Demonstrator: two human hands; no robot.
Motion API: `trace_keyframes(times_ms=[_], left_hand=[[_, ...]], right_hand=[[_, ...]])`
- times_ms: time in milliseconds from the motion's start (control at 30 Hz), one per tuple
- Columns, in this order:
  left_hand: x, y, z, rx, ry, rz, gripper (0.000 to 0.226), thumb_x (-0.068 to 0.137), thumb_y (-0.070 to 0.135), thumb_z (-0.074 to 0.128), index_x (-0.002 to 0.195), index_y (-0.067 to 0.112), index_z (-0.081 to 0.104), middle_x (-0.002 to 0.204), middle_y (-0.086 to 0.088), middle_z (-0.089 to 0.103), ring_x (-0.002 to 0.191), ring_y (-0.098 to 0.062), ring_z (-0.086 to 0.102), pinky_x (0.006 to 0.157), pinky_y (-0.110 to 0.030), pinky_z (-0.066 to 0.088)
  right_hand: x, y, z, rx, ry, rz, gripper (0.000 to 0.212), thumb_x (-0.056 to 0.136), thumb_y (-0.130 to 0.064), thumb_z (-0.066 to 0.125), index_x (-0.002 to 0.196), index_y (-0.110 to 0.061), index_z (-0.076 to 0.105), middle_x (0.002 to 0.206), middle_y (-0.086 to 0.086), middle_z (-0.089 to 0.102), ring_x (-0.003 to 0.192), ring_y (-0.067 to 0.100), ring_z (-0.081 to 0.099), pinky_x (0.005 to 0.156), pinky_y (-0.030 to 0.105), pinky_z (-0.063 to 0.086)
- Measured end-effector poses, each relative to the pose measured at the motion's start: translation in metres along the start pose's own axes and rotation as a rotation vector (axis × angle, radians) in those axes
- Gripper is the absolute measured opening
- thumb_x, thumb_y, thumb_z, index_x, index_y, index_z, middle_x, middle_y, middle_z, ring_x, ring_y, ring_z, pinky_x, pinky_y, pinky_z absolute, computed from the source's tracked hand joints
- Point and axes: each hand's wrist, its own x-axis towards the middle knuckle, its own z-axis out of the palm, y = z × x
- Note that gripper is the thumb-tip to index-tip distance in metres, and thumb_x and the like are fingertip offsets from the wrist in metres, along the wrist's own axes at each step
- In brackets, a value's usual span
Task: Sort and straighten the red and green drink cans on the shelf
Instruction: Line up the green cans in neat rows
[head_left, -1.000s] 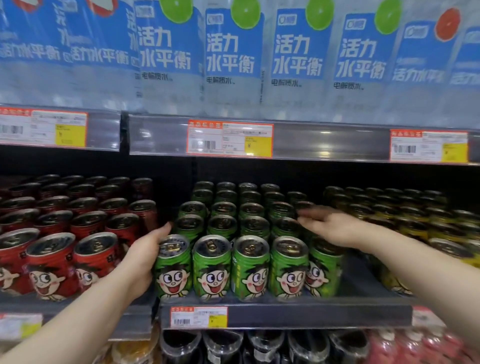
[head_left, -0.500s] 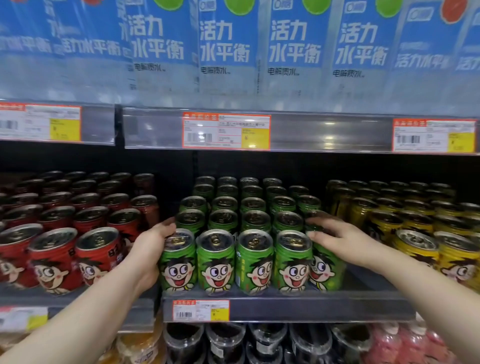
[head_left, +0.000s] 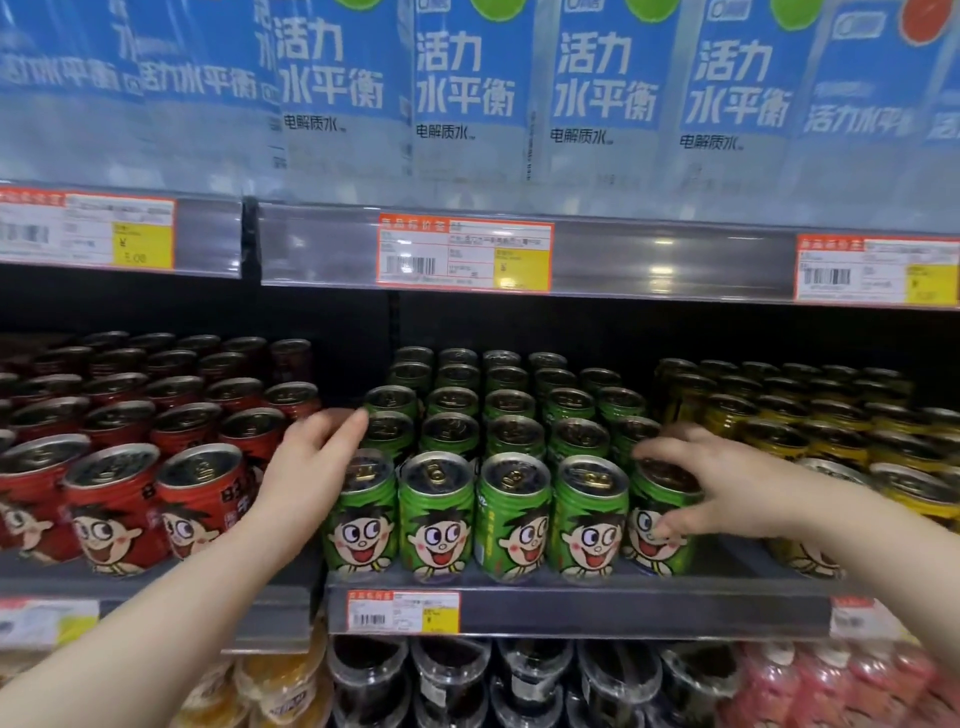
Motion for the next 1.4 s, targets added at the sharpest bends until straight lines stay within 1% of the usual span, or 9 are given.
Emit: trace_keyframes(times_ms=[100, 233, 333, 533, 800, 967, 1033, 1300, 1400], left_hand=[[-0.002, 0.008, -0.006, 0.386, -0.209, 0.177, 0.075, 0.055, 0.077, 0.049, 0.111, 0.029, 0.063, 0.115, 0.002, 0.057, 0.118, -0.019, 0.047, 0.101, -0.04, 0.04], [-0.008, 0.017, 0.0, 0.82, -0.436, 0.291, 0.126, 0.025, 0.099, 0.027, 0.134, 0.039, 0.041, 0.138, 0.009, 0.045, 0.13, -0.016, 0.033, 0.106, -0.035, 0.027], [-0.008, 0.016, 0.005, 1.022, -0.427, 0.368, 0.121, 0.032, 0.093, 0.022, 0.14, 0.039, 0.033, 0.141, 0.013, 0.04, 0.129, -0.014, 0.03, 0.104, -0.035, 0.025], [-0.006, 0.023, 0.006, 1.003, -0.523, 0.343, 0.085, 0.067, 0.073, 0.056, 0.139, 0.034, 0.035, 0.139, 0.015, 0.042, 0.129, -0.014, 0.031, 0.105, -0.034, 0.026], [0.001, 0.018, 0.006, 1.007, -0.59, 0.326, 0.086, 0.071, 0.069, 0.056, 0.144, 0.035, 0.025, 0.145, 0.011, 0.036, 0.134, -0.015, 0.028, 0.109, -0.036, 0.027], [0.001, 0.009, -0.003, 0.928, -0.53, 0.363, 0.134, 0.027, 0.102, 0.017, 0.144, 0.038, 0.021, 0.147, 0.01, 0.033, 0.136, -0.013, 0.026, 0.111, -0.031, 0.025], [0.002, 0.006, -0.007, 0.892, -0.43, 0.384, 0.136, 0.021, 0.103, 0.011, 0.14, 0.04, 0.03, 0.142, 0.009, 0.039, 0.133, -0.014, 0.03, 0.11, -0.033, 0.027], [-0.002, 0.0, -0.002, 0.818, -0.404, 0.323, 0.137, 0.018, 0.103, 0.021, 0.135, 0.035, 0.044, 0.133, 0.005, 0.042, 0.127, -0.02, 0.034, 0.105, -0.037, 0.035], [-0.002, 0.003, -0.005, 0.684, -0.422, 0.286, 0.138, 0.017, 0.099, 0.039, 0.137, 0.032, 0.039, 0.134, 0.006, 0.036, 0.132, -0.019, 0.031, 0.109, -0.033, 0.03]], right_hand=[[0.002, -0.001, -0.004, -0.044, -0.027, 0.003, 0.081, 0.076, -0.043, 0.072, 0.142, -0.037, 0.026, 0.148, -0.003, 0.026, 0.132, 0.016, 0.036, 0.105, 0.023, 0.035], [0.004, -0.026, -0.007, -0.149, 0.071, -0.096, 0.088, 0.071, -0.059, 0.068, 0.144, -0.035, 0.025, 0.147, -0.005, 0.031, 0.134, 0.018, 0.033, 0.109, 0.031, 0.032], [0.01, -0.048, -0.001, -0.106, 0.087, -0.197, 0.085, 0.075, -0.061, 0.064, 0.145, -0.036, 0.023, 0.147, -0.006, 0.032, 0.133, 0.018, 0.036, 0.109, 0.033, 0.033], [0.02, -0.054, 0.004, -0.084, 0.074, -0.109, 0.082, 0.073, -0.065, 0.062, 0.141, -0.029, 0.033, 0.14, -0.002, 0.04, 0.122, 0.018, 0.047, 0.099, 0.032, 0.044], [0.02, -0.075, -0.003, -0.105, 0.16, -0.206, 0.086, 0.071, -0.068, 0.061, 0.142, -0.028, 0.033, 0.144, -0.001, 0.037, 0.129, 0.02, 0.041, 0.105, 0.035, 0.038], [0.034, -0.105, 0.01, -0.107, 0.106, -0.365, 0.083, 0.08, -0.054, 0.063, 0.147, -0.025, 0.024, 0.15, 0.003, 0.03, 0.132, 0.026, 0.036, 0.107, 0.038, 0.032], [0.036, -0.104, 0.013, -0.073, 0.112, -0.329, 0.082, 0.079, -0.053, 0.064, 0.146, -0.023, 0.027, 0.148, 0.005, 0.033, 0.13, 0.028, 0.038, 0.105, 0.039, 0.035], [0.036, -0.104, 0.015, -0.117, 0.16, -0.207, 0.086, 0.074, -0.063, 0.063, 0.141, -0.017, 0.035, 0.14, 0.009, 0.042, 0.123, 0.031, 0.044, 0.101, 0.043, 0.04], [0.036, -0.109, 0.014, -0.12, 0.206, -0.244, 0.087, 0.073, -0.063, 0.063, 0.142, -0.02, 0.033, 0.142, 0.007, 0.038, 0.127, 0.031, 0.038, 0.103, 0.043, 0.034]])
